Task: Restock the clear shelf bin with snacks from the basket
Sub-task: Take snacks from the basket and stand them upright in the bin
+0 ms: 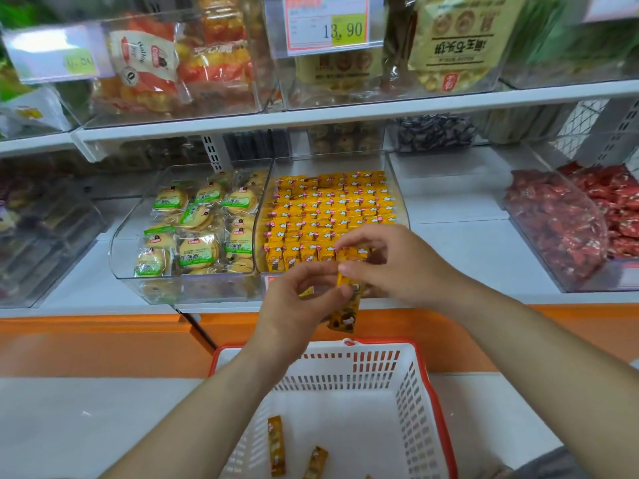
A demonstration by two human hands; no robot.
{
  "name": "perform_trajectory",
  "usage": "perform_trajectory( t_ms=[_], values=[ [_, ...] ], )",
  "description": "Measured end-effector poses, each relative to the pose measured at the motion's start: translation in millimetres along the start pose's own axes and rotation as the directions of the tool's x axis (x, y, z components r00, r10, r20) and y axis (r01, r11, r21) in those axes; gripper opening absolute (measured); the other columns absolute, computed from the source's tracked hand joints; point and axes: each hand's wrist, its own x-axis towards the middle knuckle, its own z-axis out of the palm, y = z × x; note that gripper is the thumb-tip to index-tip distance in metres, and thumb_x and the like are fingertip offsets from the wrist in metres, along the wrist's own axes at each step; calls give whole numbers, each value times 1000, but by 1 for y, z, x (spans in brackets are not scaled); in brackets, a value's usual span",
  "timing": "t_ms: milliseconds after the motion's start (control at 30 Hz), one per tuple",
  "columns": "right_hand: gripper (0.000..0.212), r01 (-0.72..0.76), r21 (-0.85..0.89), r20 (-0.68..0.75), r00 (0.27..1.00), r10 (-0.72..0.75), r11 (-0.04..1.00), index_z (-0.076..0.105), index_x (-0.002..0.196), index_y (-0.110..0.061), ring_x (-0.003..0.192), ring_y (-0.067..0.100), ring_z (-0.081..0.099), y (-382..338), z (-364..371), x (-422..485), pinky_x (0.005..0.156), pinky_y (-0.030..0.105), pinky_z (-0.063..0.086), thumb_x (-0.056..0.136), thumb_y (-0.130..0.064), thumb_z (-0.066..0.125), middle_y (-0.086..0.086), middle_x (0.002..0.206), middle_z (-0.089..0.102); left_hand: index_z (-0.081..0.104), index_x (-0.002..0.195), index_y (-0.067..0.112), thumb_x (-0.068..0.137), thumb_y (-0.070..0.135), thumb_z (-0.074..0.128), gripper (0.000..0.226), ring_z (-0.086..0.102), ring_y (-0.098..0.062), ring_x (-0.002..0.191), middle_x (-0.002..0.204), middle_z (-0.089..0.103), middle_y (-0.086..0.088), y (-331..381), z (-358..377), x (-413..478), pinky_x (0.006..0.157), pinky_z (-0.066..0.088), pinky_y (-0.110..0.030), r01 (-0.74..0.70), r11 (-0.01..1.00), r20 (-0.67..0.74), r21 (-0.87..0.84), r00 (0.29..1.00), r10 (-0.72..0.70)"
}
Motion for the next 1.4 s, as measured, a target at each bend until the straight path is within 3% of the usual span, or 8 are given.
perform_trajectory(
  t_ms=[100,167,333,500,733,1033,1267,1400],
  values=[
    [28,36,2,-204,978,-35,999,69,101,-32,81,7,66,2,-30,5,70,18,50,77,-32,84,-11,101,73,72,103,28,78,27,86,28,75,-12,92,97,78,7,6,8,19,70,58,-21,-100,990,-34,101,994,104],
    [26,51,-57,-369,927,-68,997,67,92,-35,73,5,63,5,-51,8,64,18,46,74,-33,85,-10,92,72,70,111,29,83,32,84,31,69,-4,99,107,74,15,5,16,38,75,55,-19,-162,908,-17,386,983,182],
    [27,17,-341,-414,895,-166,940,72,101,-29,83,10,63,17,-67,14,71,19,47,77,-29,83,-17,92,63,50,147,32,87,52,73,67,43,-20,137,150,51,8,-11,37,78,108,38,-39,-429,287,349,856,891,290],
    [34,25,-523,-290,935,-205,852,74,111,-23,92,16,60,22,-59,28,80,36,50,80,-31,82,-9,104,59,36,155,38,93,66,53,70,32,-27,144,160,38,6,-25,30,97,116,28,-49,-458,65,437,887,876,201],
    [32,-69,-803,-172,978,-119,593,67,107,-39,104,21,58,38,-42,42,69,31,35,78,-40,80,-10,110,60,45,151,40,90,66,59,67,35,-23,141,155,44,7,-31,18,100,112,35,-46,-435,151,394,888,887,240],
    [31,-164,-853,-130,986,104,495,68,114,-36,104,27,63,61,-24,46,76,36,48,84,-34,74,-1,115,65,48,148,41,89,65,61,65,38,-22,140,153,46,10,-37,18,99,111,35,-43,-428,187,372,884,887,274],
    [34,-130,-862,-30,978,207,490,61,121,-42,104,26,62,50,-28,35,74,37,44,97,-57,43,-1,107,65,46,148,43,89,65,61,64,39,-21,140,152,46,11,-34,19,98,112,35,-44,-412,205,360,888,899,247],
    [41,-139,-885,-113,990,85,444,59,126,-37,112,25,60,30,-22,17,78,38,50,95,-60,46,-5,123,65,43,152,40,91,59,64,67,36,-21,143,156,44,10,-16,22,89,118,27,-45,-393,253,353,884,916,190]
  ],
)
